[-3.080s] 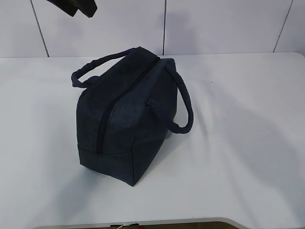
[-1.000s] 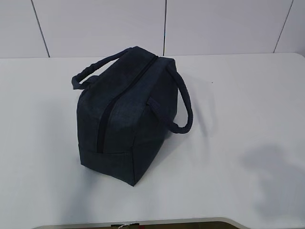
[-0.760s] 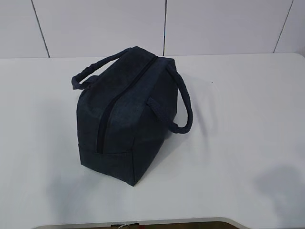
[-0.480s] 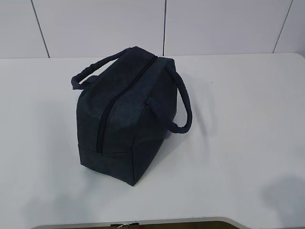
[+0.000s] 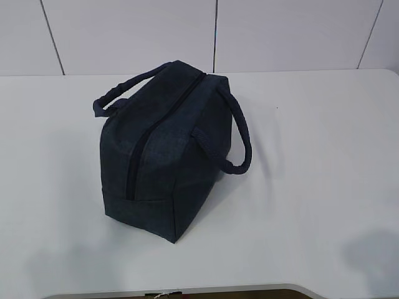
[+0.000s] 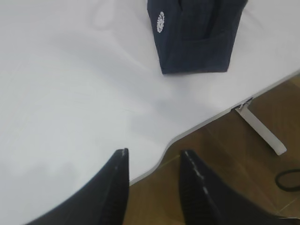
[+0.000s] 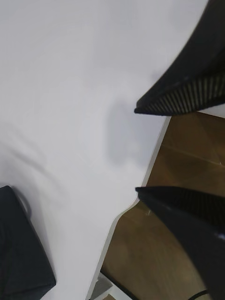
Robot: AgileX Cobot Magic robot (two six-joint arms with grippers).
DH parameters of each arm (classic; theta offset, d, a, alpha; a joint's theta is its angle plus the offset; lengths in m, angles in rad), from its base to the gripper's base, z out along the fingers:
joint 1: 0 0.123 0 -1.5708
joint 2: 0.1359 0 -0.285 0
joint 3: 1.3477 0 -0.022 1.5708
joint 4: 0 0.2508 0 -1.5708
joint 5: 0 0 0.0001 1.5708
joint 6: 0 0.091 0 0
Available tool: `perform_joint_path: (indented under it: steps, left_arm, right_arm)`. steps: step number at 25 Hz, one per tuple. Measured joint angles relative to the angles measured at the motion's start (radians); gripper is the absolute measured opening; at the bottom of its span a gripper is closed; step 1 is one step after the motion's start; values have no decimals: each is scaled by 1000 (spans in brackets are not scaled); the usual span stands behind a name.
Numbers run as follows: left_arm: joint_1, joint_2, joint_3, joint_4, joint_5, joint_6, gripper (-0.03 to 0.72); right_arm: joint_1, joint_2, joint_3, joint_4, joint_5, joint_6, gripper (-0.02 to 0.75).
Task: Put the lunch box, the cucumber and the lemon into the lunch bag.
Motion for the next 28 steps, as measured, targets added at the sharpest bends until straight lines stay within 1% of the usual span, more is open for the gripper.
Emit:
perform_joint_path:
  steps: [5,7,9,12,14,16,19,28]
  left_arm:
    - [4,0,0,9,-2,-8,253]
    - [32,0,2,7,-2,-8,253]
    - [86,0,2,7,-2,-10,247]
    - [196,0,2,7,-2,-10,242]
    - [261,0,2,7,-2,-10,242]
    - [297,0,2,7,-2,-10,242]
    - [311,0,2,5,-2,-10,242]
    - [311,0,2,5,-2,-10,242]
  right_arm:
    - [-8,0,0,-6,-6,4,399]
    - [-39,0,0,-13,-6,4,399]
    - [-106,0,0,-14,-6,4,399]
    - [-234,0,0,-17,-8,4,398]
    - [-273,0,0,-21,-8,4,398]
    - [-281,0,0,-23,-8,4,398]
    - [-284,0,0,-23,-8,4,398]
    - [-284,0,0,-25,-10,5,399]
